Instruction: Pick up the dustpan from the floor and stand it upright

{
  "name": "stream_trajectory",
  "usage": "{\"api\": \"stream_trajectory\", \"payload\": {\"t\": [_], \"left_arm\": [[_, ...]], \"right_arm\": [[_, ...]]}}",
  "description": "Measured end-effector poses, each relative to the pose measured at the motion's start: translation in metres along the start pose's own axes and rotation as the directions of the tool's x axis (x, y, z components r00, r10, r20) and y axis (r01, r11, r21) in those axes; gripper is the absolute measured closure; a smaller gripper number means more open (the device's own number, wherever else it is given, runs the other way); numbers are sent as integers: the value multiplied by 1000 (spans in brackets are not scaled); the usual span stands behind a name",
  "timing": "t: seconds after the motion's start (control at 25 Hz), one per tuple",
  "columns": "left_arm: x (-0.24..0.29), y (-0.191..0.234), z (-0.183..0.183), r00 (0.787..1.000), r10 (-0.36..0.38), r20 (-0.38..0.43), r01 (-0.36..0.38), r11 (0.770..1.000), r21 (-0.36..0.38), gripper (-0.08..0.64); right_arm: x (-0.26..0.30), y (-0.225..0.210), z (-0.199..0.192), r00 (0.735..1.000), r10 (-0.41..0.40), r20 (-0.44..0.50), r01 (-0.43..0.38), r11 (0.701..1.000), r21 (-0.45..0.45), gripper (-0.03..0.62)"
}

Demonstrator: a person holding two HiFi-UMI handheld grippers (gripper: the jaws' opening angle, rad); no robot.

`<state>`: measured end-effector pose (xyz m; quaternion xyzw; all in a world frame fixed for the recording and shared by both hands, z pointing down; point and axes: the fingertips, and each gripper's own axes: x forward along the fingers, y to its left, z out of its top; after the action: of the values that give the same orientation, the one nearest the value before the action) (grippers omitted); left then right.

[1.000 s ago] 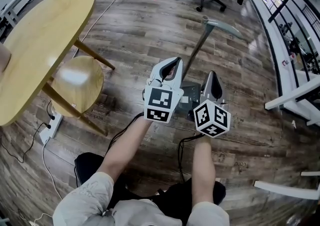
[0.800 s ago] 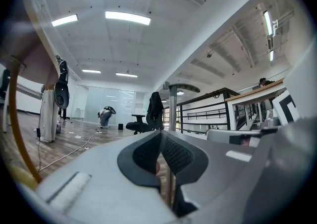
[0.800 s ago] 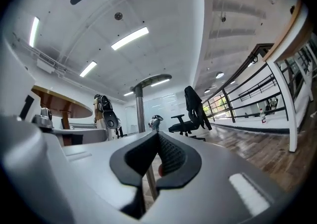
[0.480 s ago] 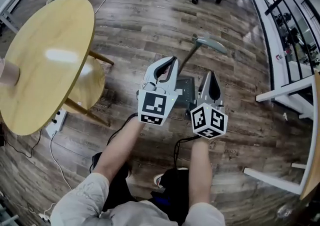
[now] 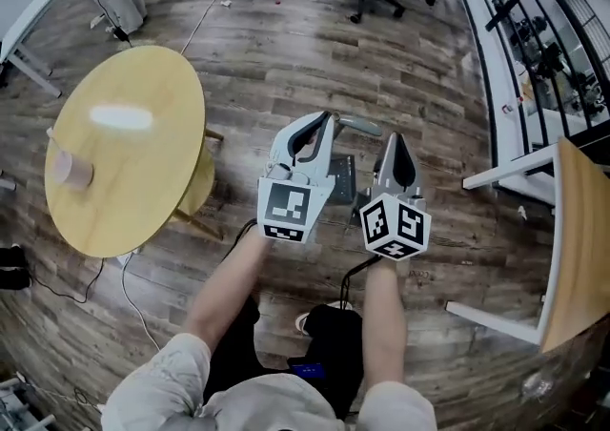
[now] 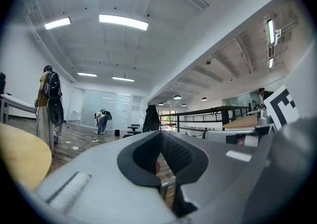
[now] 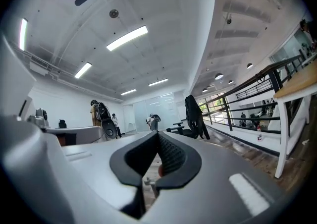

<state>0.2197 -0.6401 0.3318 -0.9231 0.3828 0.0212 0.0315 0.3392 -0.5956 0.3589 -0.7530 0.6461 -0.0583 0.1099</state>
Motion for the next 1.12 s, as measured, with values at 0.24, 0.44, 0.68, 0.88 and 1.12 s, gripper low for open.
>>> {"api": "stream_trajectory", "payload": {"t": [0.24, 0.44, 0.68, 0.88, 1.12], "left_arm": [[-20, -42, 380, 998, -20, 52, 20, 1000, -10, 541], [-42, -88, 614, 998, -36, 61, 37, 999, 0, 541], [-136, -112, 760, 999, -26, 34, 26, 1000, -5, 541], [-179, -158, 779, 998, -59, 3, 59, 998, 23, 541], [-229, -242, 759, 994, -104, -20, 103, 994, -45, 541]], "right_arm": [[-49, 65, 364, 998, -32, 55, 33, 999, -6, 586], [-100, 103, 609, 995, -29, 92, 33, 998, -47, 586], [-202, 165, 763, 996, -11, 93, 21, 993, -113, 586], [-267, 166, 787, 999, 4, 51, 2, 991, -132, 586], [-366, 131, 785, 997, -25, 67, 34, 990, -136, 586]]}}
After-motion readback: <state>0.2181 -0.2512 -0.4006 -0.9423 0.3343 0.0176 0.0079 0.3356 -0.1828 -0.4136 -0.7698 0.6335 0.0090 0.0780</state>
